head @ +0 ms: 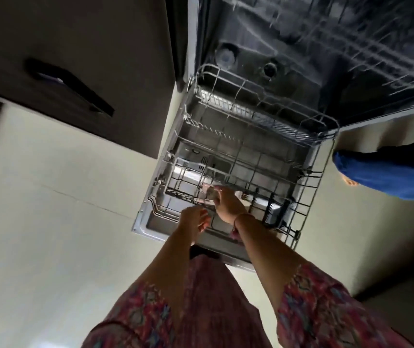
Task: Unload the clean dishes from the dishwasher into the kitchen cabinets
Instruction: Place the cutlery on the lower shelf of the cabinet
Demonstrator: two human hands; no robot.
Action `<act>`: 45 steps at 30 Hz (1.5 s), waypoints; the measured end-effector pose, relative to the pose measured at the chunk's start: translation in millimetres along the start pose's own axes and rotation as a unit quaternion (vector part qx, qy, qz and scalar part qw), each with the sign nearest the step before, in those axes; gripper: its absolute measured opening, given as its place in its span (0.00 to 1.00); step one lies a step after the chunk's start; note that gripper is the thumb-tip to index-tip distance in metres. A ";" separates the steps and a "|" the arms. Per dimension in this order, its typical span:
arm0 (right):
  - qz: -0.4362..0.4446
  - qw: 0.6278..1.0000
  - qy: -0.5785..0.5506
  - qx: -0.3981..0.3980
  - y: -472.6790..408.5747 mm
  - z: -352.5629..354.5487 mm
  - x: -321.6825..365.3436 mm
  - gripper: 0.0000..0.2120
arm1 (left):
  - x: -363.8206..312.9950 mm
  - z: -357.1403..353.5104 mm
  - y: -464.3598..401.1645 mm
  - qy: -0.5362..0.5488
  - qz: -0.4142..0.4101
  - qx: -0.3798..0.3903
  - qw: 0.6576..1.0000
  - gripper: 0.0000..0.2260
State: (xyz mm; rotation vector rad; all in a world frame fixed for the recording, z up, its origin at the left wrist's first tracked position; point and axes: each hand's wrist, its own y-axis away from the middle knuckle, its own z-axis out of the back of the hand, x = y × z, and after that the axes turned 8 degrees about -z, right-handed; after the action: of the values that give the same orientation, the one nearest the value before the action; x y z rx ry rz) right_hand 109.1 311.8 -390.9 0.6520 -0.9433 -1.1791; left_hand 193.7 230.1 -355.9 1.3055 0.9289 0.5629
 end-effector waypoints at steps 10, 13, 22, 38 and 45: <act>0.054 0.989 0.134 -0.014 -78.0 -31.4 -12.8 0.21 | 45.9 -26.2 -96.0 0.084 0.041 -0.030 0.995 0.12; 0.054 0.985 0.160 -0.027 -82.9 -33.9 -10.9 0.19 | 53.0 -37.1 -105.2 0.109 0.051 -0.036 0.992 0.13; 0.034 0.991 0.130 -0.015 -92.6 -37.3 -15.2 0.16 | 63.6 -44.2 -121.6 -0.059 -0.004 -0.119 0.991 0.13; 0.021 0.997 0.076 0.012 -83.5 -39.3 -19.3 0.12 | 83.5 -49.0 -129.1 -0.060 -0.086 -0.128 0.986 0.12; 0.024 0.992 0.099 0.075 -77.2 -25.7 -19.4 0.18 | 87.6 -53.2 -125.3 0.051 -0.027 -0.165 0.985 0.09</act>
State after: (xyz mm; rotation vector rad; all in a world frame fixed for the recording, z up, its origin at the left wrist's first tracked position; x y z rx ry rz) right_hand 93.5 307.6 -473.0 0.8462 -0.8785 -0.9874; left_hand 178.6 303.8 -499.3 0.9592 0.9077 0.7139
